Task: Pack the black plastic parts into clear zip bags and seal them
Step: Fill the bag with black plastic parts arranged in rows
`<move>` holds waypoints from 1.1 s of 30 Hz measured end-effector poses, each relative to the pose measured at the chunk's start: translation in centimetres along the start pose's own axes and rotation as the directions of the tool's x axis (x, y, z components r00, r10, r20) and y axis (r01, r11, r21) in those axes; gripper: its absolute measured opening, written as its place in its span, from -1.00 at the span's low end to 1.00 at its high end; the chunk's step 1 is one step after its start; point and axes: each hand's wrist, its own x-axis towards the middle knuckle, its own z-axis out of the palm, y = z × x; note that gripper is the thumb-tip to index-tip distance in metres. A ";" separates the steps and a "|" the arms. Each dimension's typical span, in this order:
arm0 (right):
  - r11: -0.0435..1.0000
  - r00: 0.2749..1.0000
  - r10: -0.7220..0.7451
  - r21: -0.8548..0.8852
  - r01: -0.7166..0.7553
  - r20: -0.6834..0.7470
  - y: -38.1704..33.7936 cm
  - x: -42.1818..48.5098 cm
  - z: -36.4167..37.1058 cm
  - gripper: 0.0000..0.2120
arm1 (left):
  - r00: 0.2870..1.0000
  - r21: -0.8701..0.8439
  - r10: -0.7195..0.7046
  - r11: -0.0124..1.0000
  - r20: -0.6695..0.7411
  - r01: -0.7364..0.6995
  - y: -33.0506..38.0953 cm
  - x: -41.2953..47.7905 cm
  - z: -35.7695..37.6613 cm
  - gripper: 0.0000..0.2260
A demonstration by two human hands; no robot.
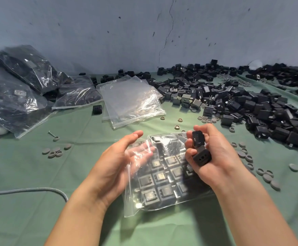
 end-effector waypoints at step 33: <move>0.658 0.995 -0.088 0.753 0.028 0.040 -7.7 6.9 -5.2 -0.86 | 0.958 0.936 0.158 -0.300 0.238 -0.183 -0.8 28.0 14.2 -0.42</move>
